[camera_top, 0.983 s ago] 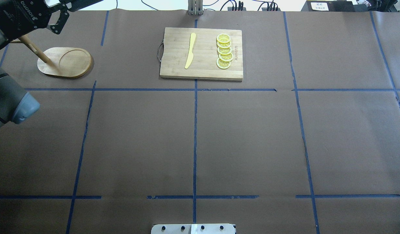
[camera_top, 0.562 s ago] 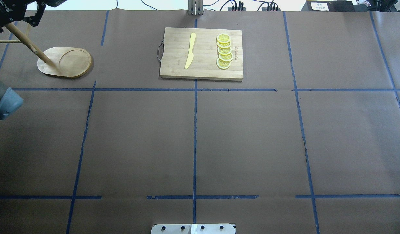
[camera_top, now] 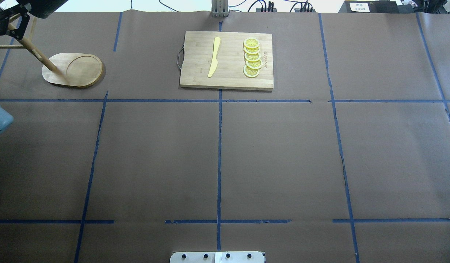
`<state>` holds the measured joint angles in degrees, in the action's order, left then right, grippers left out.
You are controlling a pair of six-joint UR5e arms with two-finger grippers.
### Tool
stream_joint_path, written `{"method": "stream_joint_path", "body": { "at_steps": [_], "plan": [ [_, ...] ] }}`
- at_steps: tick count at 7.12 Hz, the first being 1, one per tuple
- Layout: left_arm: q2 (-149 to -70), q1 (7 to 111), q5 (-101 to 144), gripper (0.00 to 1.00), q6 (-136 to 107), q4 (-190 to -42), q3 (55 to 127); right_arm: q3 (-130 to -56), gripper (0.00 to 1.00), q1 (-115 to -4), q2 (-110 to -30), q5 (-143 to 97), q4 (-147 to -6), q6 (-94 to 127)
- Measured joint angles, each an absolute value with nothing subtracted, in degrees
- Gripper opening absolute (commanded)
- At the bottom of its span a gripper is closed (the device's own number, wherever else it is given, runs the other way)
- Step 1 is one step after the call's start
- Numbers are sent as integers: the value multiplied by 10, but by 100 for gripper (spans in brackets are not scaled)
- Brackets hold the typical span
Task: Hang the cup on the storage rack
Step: 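Tilt the mug and slide its handle onto a rack peg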
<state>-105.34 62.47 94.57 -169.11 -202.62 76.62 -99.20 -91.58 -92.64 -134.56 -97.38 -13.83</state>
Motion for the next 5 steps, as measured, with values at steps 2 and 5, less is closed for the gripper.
{"method": "stream_joint_path", "body": {
  "at_steps": [2,5],
  "plan": [
    [-1053,624,936,2,-1691,-2049,740,-993,100,-916,-926,-1346,-974,-138],
    [-1075,623,895,2,-1690,-2079,666,-996,100,-916,-926,-1346,-974,-138]
  ]
}}
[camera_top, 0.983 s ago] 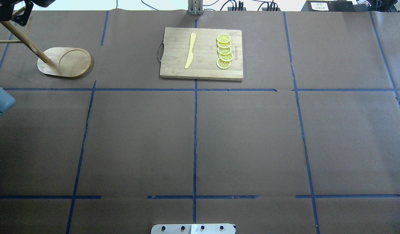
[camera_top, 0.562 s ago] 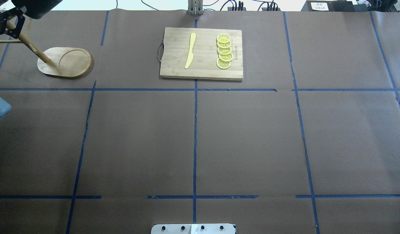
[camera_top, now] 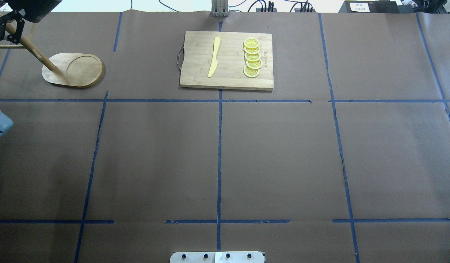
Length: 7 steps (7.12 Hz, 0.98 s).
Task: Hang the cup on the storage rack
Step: 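Tilt the mug and slide its handle onto a rack peg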
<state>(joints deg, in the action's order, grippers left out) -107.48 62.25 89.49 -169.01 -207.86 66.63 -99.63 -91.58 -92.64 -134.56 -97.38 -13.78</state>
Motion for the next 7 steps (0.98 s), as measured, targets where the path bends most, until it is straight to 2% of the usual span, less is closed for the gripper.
{"method": "stream_joint_path", "body": {
  "at_steps": [7],
  "plan": [
    [-1089,621,867,4,-1686,-2142,578,-1001,100,-916,-926,-1346,-974,-137]
  ]
}}
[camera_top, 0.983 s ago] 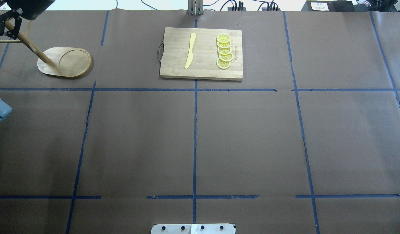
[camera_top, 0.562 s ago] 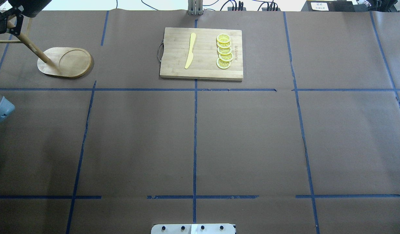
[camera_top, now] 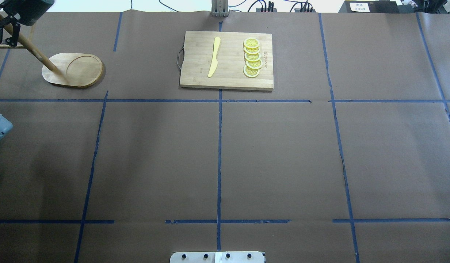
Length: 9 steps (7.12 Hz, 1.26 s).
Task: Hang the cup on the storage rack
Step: 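Tilt the mug and slide its handle onto a rack peg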
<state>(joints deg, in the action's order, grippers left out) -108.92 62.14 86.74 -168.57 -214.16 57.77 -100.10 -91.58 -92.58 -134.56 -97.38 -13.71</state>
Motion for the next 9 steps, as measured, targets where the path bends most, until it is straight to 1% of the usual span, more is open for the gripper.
{"method": "stream_joint_path", "body": {
  "at_steps": [3,5,6,7,8,9],
  "plan": [
    [-1083,620,867,6,-1686,-2152,557,-1001,100,-916,-926,-1346,-974,-137],
    [-1082,616,866,9,-1686,-2164,541,-1001,100,-916,-926,-1346,-974,-137],
    [-1082,611,866,11,-1686,-2178,529,-1001,100,-916,-926,-1346,-974,-137],
    [-1082,605,866,19,-1685,-2189,520,-1001,100,-916,-926,-1346,-974,-137],
    [-1082,601,865,41,-1685,-2193,516,-1001,100,-916,-926,-1346,-974,-136],
    [-1083,600,865,99,-1685,-2195,514,-1001,100,-916,-926,-1346,-974,-136]
  ]
}}
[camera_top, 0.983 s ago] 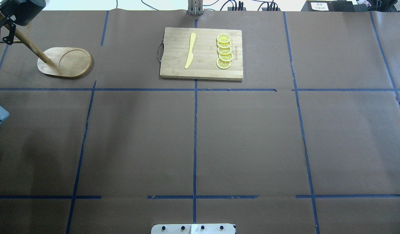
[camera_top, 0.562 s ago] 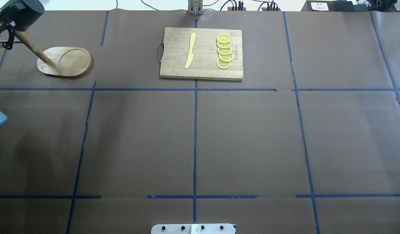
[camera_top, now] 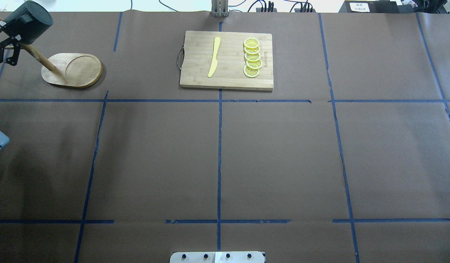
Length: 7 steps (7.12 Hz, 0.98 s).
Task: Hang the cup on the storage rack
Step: 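Tilt the mug and slide its handle onto a rack peg, then open the left gripper to release the mug on the peg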
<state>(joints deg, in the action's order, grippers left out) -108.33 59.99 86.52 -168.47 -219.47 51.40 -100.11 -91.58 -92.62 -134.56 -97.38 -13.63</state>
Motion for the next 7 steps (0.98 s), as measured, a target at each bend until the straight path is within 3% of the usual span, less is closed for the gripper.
{"method": "stream_joint_path", "body": {
  "at_steps": [4,7],
  "plan": [
    [-1079,599,870,100,-1686,-2197,526,-1001,100,-916,-925,-1346,-974,-135],
    [-997,604,877,100,-1684,-2198,631,-1001,100,-916,-924,-1346,-974,-132]
  ]
}}
